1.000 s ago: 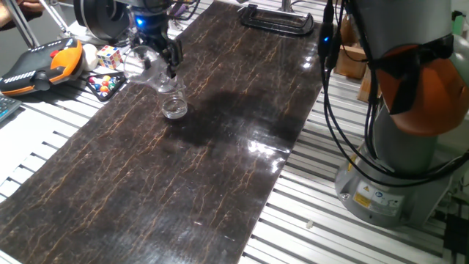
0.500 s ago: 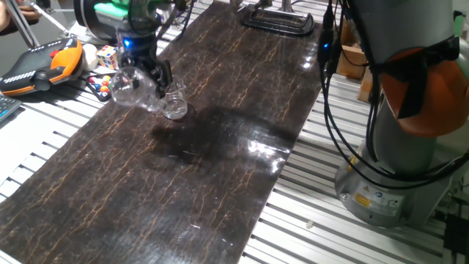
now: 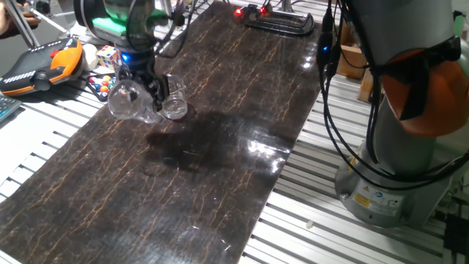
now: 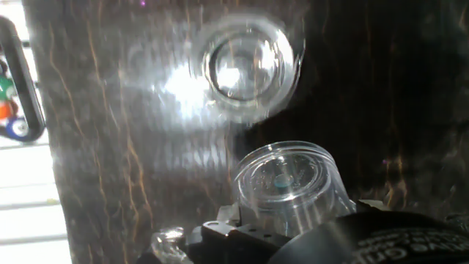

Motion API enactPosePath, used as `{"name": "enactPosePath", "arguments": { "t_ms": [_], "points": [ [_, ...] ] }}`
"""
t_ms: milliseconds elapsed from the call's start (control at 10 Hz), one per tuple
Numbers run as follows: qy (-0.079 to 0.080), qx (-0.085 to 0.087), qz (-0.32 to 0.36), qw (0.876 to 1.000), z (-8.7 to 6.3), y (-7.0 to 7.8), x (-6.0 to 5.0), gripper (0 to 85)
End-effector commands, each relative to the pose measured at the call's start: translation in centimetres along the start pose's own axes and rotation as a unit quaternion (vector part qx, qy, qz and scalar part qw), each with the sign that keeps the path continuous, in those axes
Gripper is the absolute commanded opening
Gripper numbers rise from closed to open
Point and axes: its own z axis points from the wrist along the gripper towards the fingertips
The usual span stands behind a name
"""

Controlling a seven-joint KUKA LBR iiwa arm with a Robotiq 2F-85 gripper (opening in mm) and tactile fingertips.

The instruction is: Pour the water from one cup into another empty cup

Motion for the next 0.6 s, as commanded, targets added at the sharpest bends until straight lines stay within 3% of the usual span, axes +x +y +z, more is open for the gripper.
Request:
{"name": "enactPosePath", "arguments": {
  "t_ms": [0,300,500],
  "points": [
    [0.001,0.0,0.0,1.0,0.6,-0.1,0.1,0.7],
    [0.008,0.005,-0.003,1.0,1.9,0.0,0.0,0.7],
    [0.025,0.01,-0.006,1.0,2.6,0.0,0.0,0.7]
  ]
}}
